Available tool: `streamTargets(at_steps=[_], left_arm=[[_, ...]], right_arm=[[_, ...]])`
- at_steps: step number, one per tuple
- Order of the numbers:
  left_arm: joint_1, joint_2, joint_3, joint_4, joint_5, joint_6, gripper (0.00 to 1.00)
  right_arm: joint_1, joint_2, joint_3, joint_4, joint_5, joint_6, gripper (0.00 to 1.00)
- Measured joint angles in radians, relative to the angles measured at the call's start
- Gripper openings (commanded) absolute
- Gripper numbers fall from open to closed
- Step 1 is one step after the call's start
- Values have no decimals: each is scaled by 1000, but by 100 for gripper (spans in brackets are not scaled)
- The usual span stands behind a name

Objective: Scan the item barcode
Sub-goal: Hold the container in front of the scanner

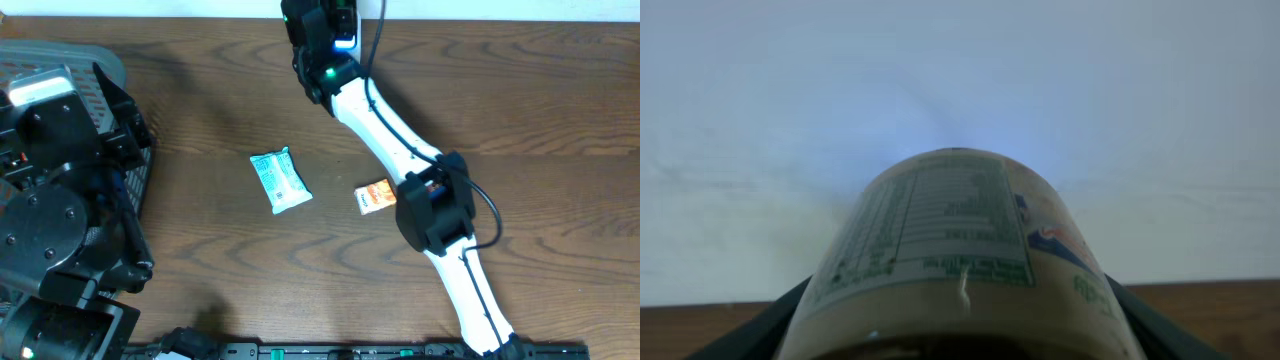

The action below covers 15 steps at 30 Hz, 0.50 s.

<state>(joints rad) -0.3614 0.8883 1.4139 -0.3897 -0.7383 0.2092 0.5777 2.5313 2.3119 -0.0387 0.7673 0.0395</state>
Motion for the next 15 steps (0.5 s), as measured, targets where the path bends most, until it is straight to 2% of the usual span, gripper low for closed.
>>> streamTargets(at_steps=[7, 10, 15], left_arm=[[0, 5, 0, 0, 0, 0, 85], [0, 13, 0, 0, 0, 0, 85], [0, 37, 0, 0, 0, 0, 86]], right_arm=[[-40, 115, 0, 90, -35, -59, 57], [-60, 150, 0, 102, -71, -62, 54], [-80, 172, -1, 110, -108, -45, 54]])
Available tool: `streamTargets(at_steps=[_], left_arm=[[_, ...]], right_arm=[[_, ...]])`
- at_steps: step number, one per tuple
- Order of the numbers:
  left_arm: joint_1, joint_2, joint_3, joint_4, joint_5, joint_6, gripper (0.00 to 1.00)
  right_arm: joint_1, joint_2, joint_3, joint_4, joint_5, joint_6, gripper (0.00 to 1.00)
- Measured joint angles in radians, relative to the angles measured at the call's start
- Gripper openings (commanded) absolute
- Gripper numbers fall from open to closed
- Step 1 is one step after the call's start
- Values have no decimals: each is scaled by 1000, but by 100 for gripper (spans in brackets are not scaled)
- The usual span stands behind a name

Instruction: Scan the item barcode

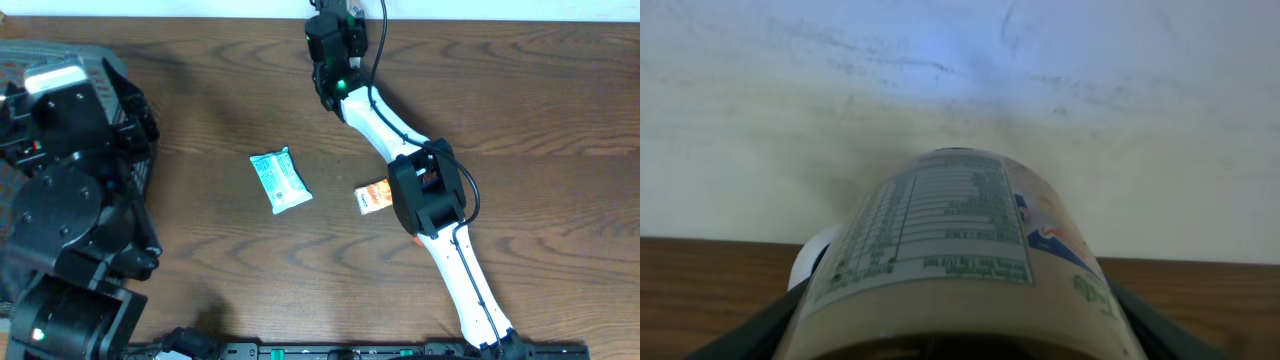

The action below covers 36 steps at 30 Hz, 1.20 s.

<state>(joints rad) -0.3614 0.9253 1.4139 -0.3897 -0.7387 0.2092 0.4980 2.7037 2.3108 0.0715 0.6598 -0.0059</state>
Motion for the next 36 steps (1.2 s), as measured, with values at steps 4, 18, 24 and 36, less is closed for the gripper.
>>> streamTargets(at_steps=[4, 18, 24, 36], left_arm=[[0, 24, 0, 0, 0, 0, 85], [0, 34, 0, 4, 0, 0, 86], [0, 34, 0, 24, 0, 0, 86], [1, 34, -1, 57, 17, 0, 86]], right_arm=[[-2, 0, 0, -4, -23, 16, 53], [43, -47, -1, -250, 16, 8, 52], [68, -260, -11, -746, 14, 65, 52], [-452, -632, 14, -1464, -216, 425, 57]])
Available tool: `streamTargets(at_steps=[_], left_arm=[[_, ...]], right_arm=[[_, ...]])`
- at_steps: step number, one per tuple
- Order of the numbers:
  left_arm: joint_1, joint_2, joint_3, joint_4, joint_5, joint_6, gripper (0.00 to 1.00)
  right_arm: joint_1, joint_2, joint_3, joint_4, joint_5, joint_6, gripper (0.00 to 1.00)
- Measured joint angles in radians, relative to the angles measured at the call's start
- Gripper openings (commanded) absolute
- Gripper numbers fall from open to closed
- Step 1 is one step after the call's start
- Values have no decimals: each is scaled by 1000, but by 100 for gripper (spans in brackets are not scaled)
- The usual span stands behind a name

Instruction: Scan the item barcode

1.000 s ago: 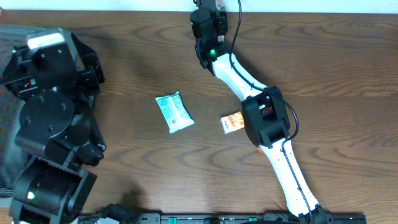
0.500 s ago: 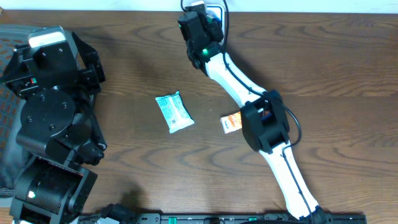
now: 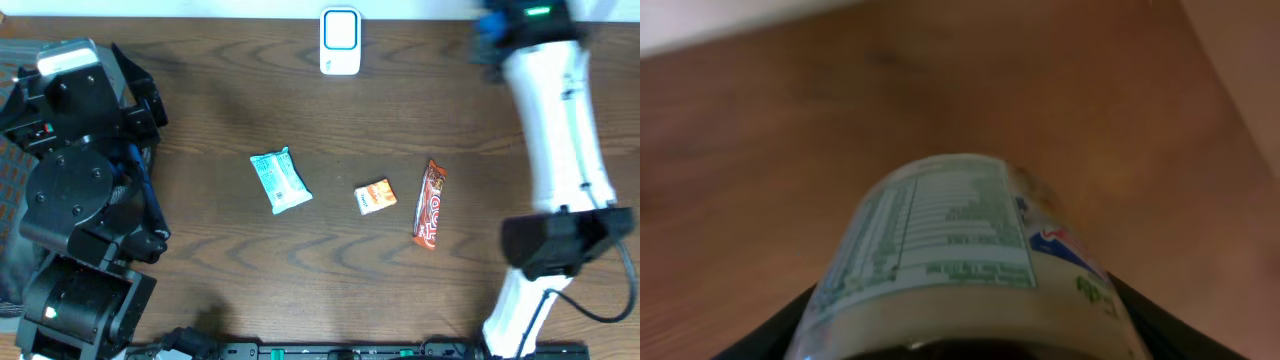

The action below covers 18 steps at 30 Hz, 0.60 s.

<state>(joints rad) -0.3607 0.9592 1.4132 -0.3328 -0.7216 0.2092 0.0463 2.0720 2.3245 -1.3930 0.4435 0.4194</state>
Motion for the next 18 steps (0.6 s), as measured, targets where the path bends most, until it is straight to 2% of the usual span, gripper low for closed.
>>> streamTargets(at_steps=[8, 18], left_arm=[[0, 0, 0, 0, 46, 0, 86], [0, 0, 0, 0, 59, 0, 86]], right_arm=[[-391, 91, -15, -72, -119, 26, 57], [-714, 165, -17, -57, -160, 29, 57]])
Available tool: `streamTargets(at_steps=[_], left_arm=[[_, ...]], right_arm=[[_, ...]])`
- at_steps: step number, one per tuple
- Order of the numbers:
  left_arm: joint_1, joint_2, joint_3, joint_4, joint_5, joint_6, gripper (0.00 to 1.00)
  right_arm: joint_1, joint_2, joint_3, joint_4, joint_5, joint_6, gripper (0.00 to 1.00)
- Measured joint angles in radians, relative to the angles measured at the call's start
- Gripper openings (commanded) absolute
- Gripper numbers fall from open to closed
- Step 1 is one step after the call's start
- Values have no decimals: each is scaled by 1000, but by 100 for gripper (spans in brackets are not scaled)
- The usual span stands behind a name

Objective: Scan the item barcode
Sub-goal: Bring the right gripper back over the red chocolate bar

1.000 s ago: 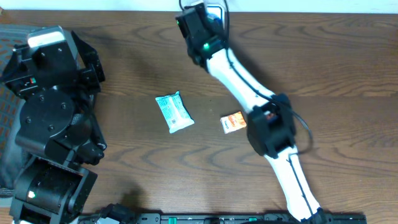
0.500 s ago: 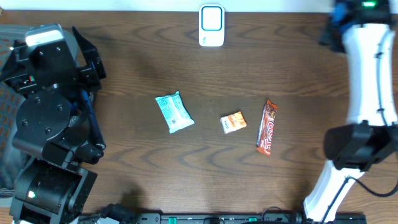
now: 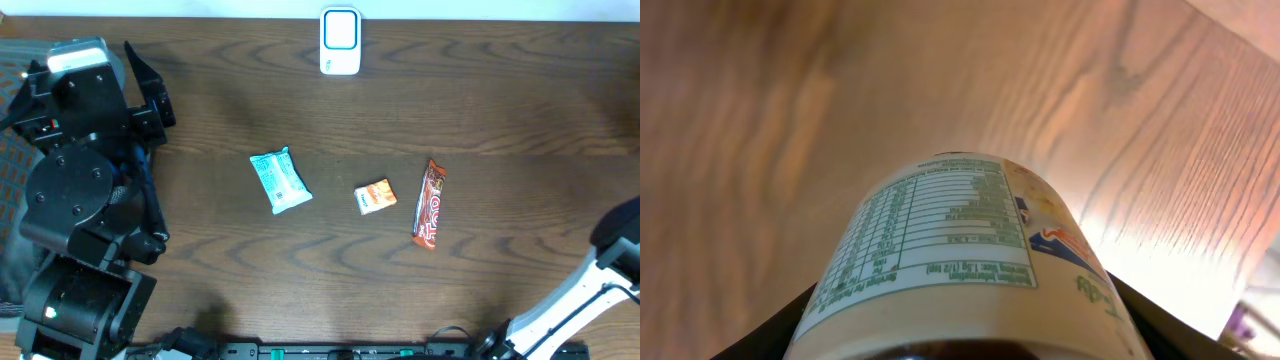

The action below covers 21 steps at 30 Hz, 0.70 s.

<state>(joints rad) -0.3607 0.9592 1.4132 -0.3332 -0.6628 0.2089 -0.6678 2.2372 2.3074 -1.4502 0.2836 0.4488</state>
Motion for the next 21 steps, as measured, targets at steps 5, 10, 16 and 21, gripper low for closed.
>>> streamTargets(at_steps=[5, 10, 16, 21], left_arm=[[0, 0, 0, 0, 3, 0, 86], [0, 0, 0, 4, 3, 0, 86], [0, 0, 0, 8, 3, 0, 86], [0, 0, 0, 8, 3, 0, 86]], right_arm=[[-97, 58, 0, 53, -66, 0, 57], [-153, 150, 0, 89, -126, 0, 56], [-177, 279, -1, 104, -155, 0, 59], [-175, 316, -1, 109, -163, 4, 99]])
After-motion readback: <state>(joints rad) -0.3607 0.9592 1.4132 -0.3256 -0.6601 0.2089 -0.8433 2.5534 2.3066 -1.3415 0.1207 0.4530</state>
